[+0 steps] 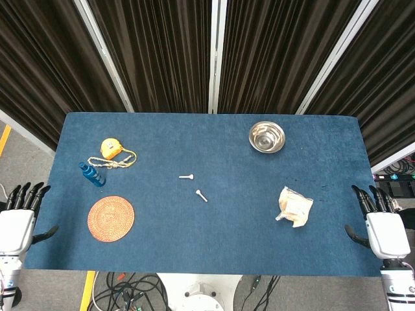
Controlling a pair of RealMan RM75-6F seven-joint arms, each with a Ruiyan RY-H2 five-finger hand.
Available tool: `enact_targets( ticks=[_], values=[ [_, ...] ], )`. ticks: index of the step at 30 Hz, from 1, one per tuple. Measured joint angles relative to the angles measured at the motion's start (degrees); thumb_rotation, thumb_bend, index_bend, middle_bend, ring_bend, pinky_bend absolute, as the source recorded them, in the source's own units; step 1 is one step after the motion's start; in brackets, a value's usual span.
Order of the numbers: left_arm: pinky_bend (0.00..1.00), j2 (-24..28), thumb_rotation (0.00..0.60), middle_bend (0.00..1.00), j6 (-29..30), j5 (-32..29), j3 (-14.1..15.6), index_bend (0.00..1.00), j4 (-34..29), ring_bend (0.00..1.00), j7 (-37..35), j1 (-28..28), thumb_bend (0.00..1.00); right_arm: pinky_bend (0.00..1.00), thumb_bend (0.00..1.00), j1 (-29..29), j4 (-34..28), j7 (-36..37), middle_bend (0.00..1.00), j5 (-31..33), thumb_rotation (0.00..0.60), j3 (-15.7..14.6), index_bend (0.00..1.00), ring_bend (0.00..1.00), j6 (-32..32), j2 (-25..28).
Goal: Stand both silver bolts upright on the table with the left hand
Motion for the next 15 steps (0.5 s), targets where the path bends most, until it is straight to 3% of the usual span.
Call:
enact_targets(
  ticks=[8,15],
  values=[
    [0.01,1.3,0.6,0.1,-0.6,1.0,0.1,0.14,-1.6,0.0,1.2,-0.7,0.11,0.01,0.15,-0.3,0.8,1.0,0.17,-0.2,0.6,-0.3,0.05,0.0,0.3,-0.1],
    [0.14,2.8,0.6,0.15,-1.1,4.0,-0.8,0.18,-4.2,0.04,2.2,-3.2,0.14,0.01,0.15,-1.1,1.8,2.2,0.17,-1.0,0.6,-0.6,0.05,0.0,1.8,-0.2]
  ],
)
